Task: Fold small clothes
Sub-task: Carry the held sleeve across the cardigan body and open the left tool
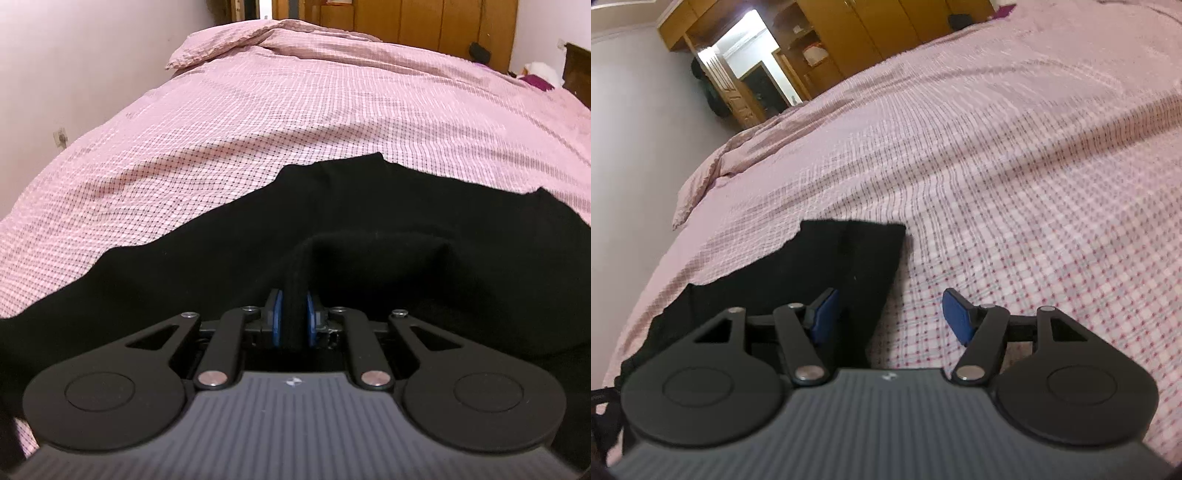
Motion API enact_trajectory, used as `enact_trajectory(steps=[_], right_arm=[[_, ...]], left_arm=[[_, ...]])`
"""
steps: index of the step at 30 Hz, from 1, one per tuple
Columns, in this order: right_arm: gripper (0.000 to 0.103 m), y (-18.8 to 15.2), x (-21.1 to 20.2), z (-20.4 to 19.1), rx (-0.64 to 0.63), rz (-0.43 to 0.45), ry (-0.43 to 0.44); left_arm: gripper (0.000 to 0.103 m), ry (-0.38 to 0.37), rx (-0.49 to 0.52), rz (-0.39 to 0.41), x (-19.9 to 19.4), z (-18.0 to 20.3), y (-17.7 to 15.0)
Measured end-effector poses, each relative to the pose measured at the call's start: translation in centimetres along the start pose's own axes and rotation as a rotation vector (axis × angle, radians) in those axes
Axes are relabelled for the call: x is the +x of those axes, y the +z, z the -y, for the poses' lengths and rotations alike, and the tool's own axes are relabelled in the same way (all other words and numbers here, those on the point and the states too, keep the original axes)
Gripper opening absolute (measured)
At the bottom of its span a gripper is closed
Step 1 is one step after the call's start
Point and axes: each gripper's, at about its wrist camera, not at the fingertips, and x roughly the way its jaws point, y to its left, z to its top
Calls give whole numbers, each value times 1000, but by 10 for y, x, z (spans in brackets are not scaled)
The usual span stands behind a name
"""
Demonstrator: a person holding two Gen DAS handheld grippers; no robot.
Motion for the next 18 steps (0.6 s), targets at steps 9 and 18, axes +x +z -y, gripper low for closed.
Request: enact_trajectory(steps=[9,18], right_arm=[[59,7,49,-20,-32,-62,143],[12,8,37,-25,-58,46,132]], left_arm=[[23,-43,-50,42,2,-6,-3],[10,-79,9,109,-1,-2,10]])
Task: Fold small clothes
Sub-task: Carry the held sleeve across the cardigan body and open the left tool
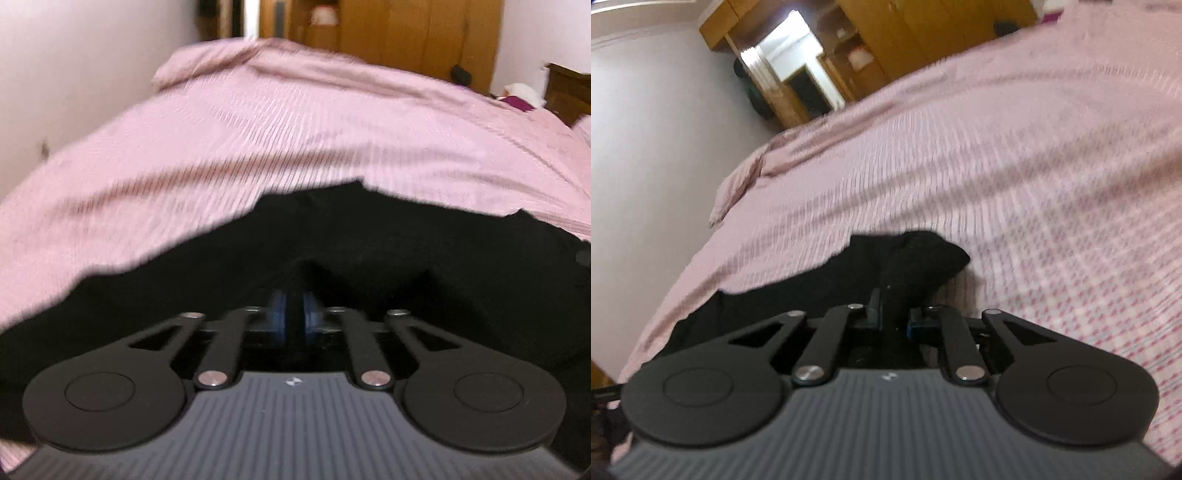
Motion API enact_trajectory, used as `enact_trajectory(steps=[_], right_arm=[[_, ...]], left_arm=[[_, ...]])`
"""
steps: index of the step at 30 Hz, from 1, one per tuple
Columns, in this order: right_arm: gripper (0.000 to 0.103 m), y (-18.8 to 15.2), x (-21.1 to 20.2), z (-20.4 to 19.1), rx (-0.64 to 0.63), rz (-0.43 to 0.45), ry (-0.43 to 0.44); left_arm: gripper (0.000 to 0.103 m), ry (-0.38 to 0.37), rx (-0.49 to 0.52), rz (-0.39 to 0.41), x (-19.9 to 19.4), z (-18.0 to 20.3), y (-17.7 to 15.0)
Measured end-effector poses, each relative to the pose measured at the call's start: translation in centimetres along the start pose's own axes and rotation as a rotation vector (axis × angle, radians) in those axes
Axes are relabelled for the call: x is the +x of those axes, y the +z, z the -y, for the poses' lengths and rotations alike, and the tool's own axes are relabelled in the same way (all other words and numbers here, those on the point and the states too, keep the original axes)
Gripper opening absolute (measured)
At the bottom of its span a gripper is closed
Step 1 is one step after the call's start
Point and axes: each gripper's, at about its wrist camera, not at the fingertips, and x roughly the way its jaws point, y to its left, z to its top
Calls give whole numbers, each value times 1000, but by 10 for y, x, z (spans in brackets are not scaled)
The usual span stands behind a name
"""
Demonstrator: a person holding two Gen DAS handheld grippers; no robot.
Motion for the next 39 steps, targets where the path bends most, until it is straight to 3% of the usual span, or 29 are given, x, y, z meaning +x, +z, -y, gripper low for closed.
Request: enact_trajectory(steps=[3,5,11,13,15,16,18,19,20,23,25,27,28,29,30,31,33,34,35,36,39], right_arm=[[12,2,-6,-8,-57,67,-57],[12,1,-4,-9,-84,86,-103],[16,-3,15,2,-67,0,-151],[19,-2,14,3,-62,-3,-154],[31,-1,11,3,-70,3,-162],[34,-1,10,3,-68,7,-165],[47,-1,7,3,-64,12,-166],[50,0,3,2,-66,16,-164],[54,0,0,2,-70,20,-161],[57,0,-5,-1,-80,31,-148],[57,-1,-6,0,-77,24,-142],[57,-2,-5,2,-62,13,-141],[57,-3,-4,3,-55,7,-140],[57,-3,-3,4,-52,6,-140],[57,-4,-3,4,-51,6,-139],[58,-4,-3,4,-50,8,-133],[57,-5,-3,5,-42,9,-94],[50,-7,-4,5,-35,12,-61],[18,-8,-5,5,-31,21,-46],[10,-8,-6,3,-33,35,-65],[9,-6,-13,0,-43,110,-113]], left_arm=[[10,66,57,97,-15,-2,19],[10,107,89,113,-14,-7,29],[11,133,145,-30,16,-18,29],[12,102,105,-46,16,-21,25],[14,49,31,-52,11,-29,22],[20,20,-8,-55,9,-32,22],[41,-32,-71,-54,5,-38,24],[61,-43,-91,-51,4,-39,24],[71,-45,-104,-44,2,-39,24],[76,-1,-92,-51,3,-35,24],[76,30,-95,-87,11,-35,22],[76,2,-135,-117,20,-39,16],[67,-22,-163,-132,24,-41,13],[38,-49,-191,-137,25,-42,10],[27,-68,-202,-142,25,-41,8],[18,-77,-202,-131,22,-40,8],[14,-79,-167,-68,11,-33,12],[14,-73,-146,-35,5,-29,15],[13,-66,-126,2,-2,-25,19],[13,-57,-117,31,-7,-23,24],[13,-23,-101,118,-12,-23,36]])
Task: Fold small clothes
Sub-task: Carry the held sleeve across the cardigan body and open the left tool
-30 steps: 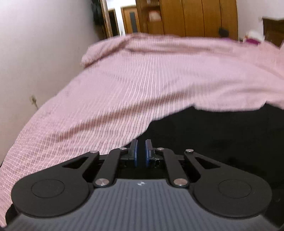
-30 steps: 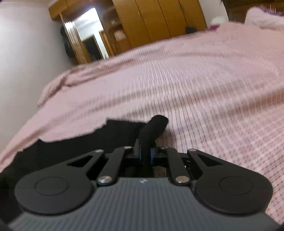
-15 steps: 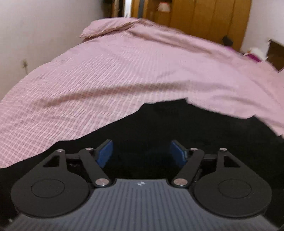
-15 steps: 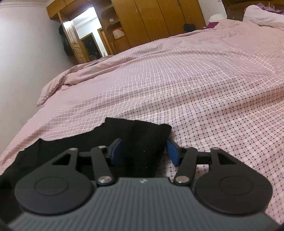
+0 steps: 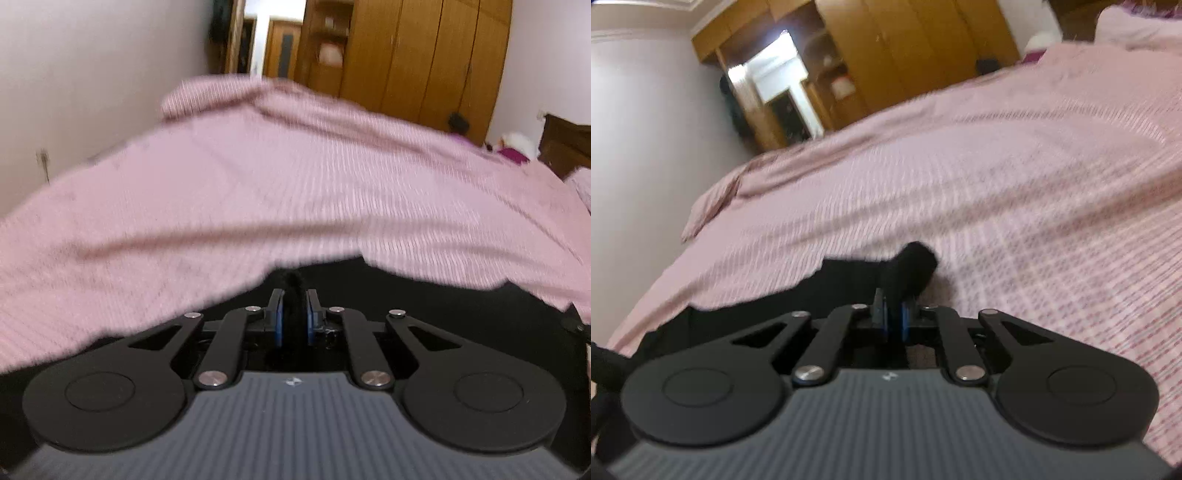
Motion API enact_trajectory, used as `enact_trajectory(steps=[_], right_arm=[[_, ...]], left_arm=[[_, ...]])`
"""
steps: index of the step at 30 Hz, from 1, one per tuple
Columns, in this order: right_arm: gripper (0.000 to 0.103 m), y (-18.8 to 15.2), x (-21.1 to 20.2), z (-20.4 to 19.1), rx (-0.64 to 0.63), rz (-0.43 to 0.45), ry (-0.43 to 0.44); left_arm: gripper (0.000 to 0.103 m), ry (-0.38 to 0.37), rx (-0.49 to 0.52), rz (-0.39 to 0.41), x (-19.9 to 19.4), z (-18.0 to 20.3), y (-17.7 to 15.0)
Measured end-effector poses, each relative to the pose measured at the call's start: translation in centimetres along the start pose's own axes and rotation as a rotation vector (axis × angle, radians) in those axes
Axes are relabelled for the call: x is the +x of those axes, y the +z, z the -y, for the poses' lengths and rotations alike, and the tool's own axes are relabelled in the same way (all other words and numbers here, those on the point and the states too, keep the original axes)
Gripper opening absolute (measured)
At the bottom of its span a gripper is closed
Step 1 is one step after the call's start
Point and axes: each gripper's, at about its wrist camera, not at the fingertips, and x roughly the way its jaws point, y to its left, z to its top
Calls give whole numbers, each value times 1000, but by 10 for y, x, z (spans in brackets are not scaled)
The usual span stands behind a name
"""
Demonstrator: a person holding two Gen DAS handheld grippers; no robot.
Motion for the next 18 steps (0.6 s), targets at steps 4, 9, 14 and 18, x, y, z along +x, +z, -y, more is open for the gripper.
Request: enact_trajectory(steps=[4,9,14,18], right_arm=[[9,-1,8,-2,-37,4,-89],[11,-3,22,4,-18,-58,-115],[19,-2,22,7,-2,-85,-103],[45,4,9,4,-16,-82,-103]], left_arm=[[13,38,20,-58,35,-6,-1],[15,145,45,-163,77,-16,-29],[39,217,82,-155,75,-13,-24],[55,222,59,-122,52,-19,-13]])
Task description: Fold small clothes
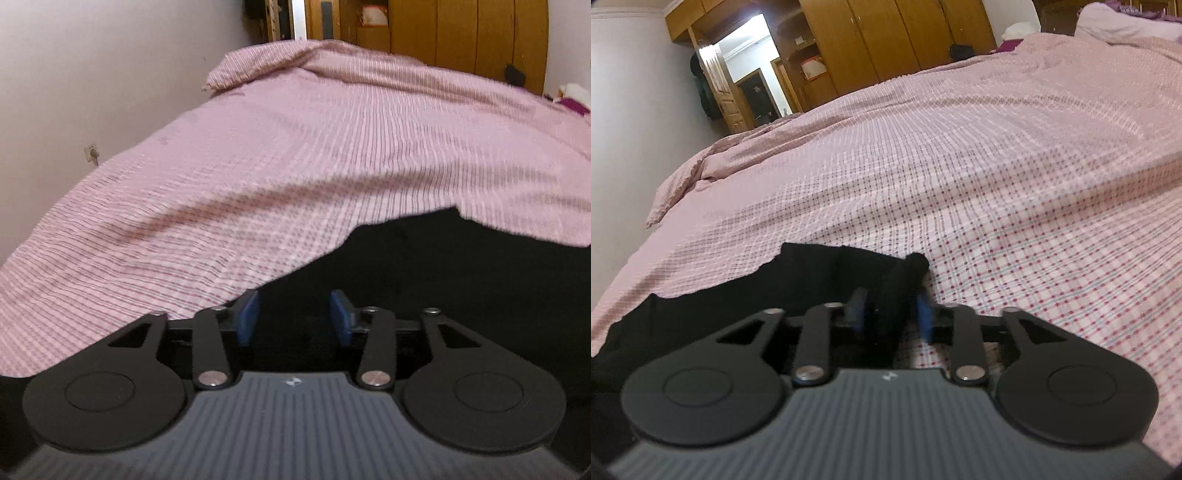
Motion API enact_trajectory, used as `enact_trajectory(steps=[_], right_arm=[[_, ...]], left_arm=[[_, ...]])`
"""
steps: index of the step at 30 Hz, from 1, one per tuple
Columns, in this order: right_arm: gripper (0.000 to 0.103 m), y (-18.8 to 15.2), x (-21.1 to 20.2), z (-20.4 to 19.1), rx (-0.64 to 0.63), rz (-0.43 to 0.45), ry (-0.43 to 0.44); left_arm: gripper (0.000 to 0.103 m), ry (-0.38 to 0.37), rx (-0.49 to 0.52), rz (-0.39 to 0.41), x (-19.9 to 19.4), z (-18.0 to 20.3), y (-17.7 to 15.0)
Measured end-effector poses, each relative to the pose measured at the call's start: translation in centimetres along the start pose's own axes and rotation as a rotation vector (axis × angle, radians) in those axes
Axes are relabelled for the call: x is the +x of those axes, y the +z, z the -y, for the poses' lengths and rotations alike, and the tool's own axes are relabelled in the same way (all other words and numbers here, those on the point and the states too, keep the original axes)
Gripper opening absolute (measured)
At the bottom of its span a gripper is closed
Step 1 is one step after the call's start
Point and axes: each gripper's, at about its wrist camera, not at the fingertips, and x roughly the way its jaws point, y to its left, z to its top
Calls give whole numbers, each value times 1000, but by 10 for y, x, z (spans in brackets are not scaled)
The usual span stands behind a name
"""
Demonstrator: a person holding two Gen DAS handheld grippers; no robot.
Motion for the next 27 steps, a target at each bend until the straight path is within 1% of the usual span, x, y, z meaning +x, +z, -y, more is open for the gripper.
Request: enact_trajectory(steps=[2,5,8,10,13,18,22,27], right_arm=[[55,3,-13,0,-13,14,11],[55,8,-32,-2,-20,-28,20],[56,8,-54,-4,13,-84,47],[56,3,-65,-8,23,-107,66],[56,-8,-76,-20,12,-153,69],[56,-29,-88,-49,-61,-249,73],[56,-45,-106,-69,-126,-307,86],[56,-62,-126,-85,-160,-365,99]], left_arm=[[64,-5,-7,13,-15,-5,0],[70,-20,-2,10,-39,-7,-6],[75,-28,17,3,-60,-10,-18],[76,-18,23,-7,-72,-14,-29],[77,8,28,-27,-90,-28,-45],[81,38,41,-110,-108,-56,-73],[82,101,76,-147,-118,-79,-93],[84,157,100,-162,-123,-104,-109]])
